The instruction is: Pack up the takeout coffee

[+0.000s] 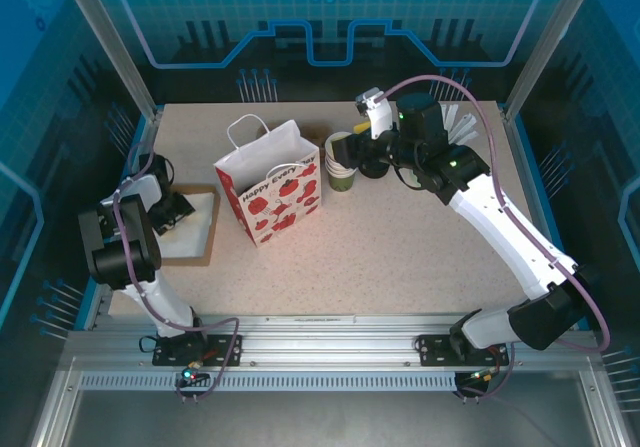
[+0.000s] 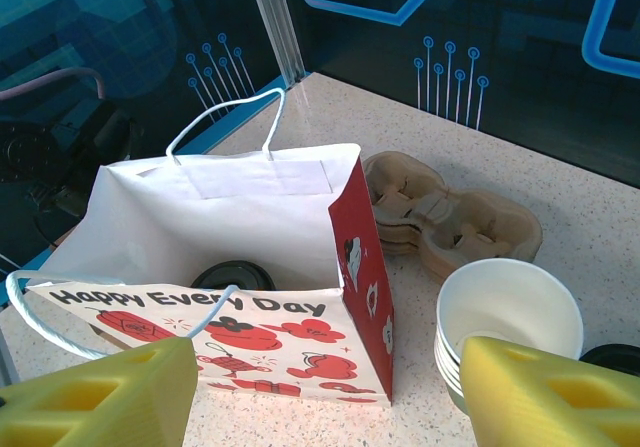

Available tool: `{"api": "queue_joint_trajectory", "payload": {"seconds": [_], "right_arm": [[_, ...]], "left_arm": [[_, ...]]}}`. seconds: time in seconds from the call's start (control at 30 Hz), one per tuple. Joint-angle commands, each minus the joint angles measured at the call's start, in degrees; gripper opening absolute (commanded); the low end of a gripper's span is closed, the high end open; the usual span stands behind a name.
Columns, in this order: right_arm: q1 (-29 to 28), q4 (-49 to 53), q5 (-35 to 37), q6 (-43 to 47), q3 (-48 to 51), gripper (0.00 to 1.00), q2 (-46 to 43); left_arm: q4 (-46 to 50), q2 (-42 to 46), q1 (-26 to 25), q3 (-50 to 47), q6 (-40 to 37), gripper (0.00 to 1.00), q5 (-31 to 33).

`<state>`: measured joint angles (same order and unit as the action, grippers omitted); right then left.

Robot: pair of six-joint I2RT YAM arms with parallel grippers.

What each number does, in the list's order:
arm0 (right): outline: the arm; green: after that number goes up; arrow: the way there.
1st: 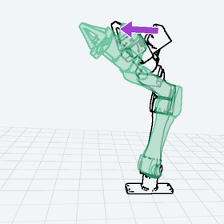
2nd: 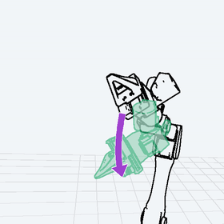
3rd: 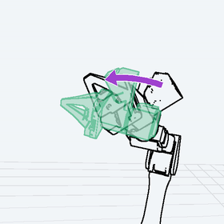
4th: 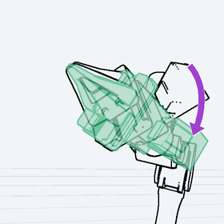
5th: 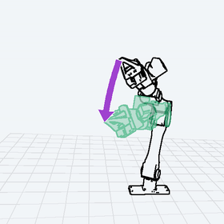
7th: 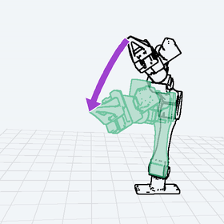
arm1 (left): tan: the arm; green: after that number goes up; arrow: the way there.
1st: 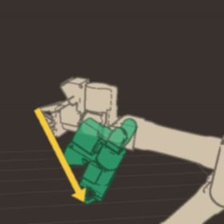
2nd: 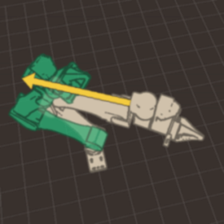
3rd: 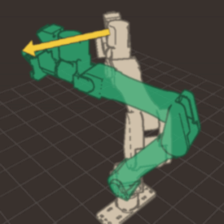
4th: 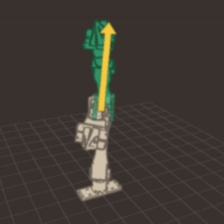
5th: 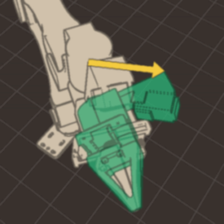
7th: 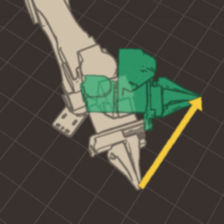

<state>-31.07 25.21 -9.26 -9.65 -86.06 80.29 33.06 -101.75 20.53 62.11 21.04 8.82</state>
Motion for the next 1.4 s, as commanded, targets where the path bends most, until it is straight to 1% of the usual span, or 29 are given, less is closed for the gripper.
{"api": "queue_joint_trajectory", "payload": {"seconds": [0.0,0.2,0.27,0.33,0.43,0.53,0.6,0.77,0.9,1.0,1.03,1.2,1.27,1.37], "right_arm": [[0.66,-0.75,-0.06,-0.41,-0.34,0.71,0.73],[0.61,-0.70,-0.34,-0.53,-0.53,0.71,1.14],[0.58,-0.73,-0.32,-0.53,-0.51,0.71,1.18],[0.60,-0.69,-0.41,-0.37,-0.52,0.71,1.16],[0.58,-0.60,-0.49,-0.45,-0.55,0.71,1.18],[0.63,-0.60,-0.50,-0.37,-0.60,0.71,1.27],[0.63,-0.60,-0.59,-0.49,-0.69,0.71,1.41],[0.67,-0.56,-0.76,-0.47,-0.70,0.71,1.62],[0.63,-0.40,-0.57,-0.39,-0.69,0.71,1.53],[0.63,-0.51,-0.67,-0.44,-0.66,0.71,1.54],[0.58,-0.51,-0.68,-0.49,-0.66,0.71,1.53],[0.57,-0.51,-0.74,-0.37,-0.60,0.71,1.65],[0.63,-0.51,-0.82,-0.38,-0.73,0.71,1.80],[0.65,-0.53,-0.85,-0.37,-0.75,0.71,1.91]], "left_arm": [[-0.50,-0.49,-0.32,-0.17,-0.20,0.56,-0.45],[-0.28,1.03,-0.32,-0.28,-0.14,0.42,-0.64],[-0.14,1.05,-0.32,-0.23,-0.21,0.39,-0.60],[-0.10,1.20,-0.32,-0.36,-0.21,0.38,-0.65],[0.17,2.27,-0.32,-0.45,-0.27,0.41,-0.10],[0.50,3.63,-0.32,-0.41,-0.50,0.41,0.57],[0.73,4.32,-0.33,-0.32,-0.64,0.39,0.84],[0.61,3.40,-0.32,-0.47,-0.73,0.29,0.26],[0.25,2.15,-0.32,-0.58,-0.81,0.26,-0.20],[0.41,1.15,-0.32,-0.40,-0.87,0.29,-0.47],[0.50,0.97,-0.32,-0.19,-0.91,0.31,-0.58],[0.08,0.68,-0.32,-0.50,-0.82,0.53,-0.68],[0.06,0.41,-0.32,-0.50,-0.82,0.58,-0.82],[0.09,-0.23,-0.32,-0.50,-0.91,0.61,-0.99]]}}
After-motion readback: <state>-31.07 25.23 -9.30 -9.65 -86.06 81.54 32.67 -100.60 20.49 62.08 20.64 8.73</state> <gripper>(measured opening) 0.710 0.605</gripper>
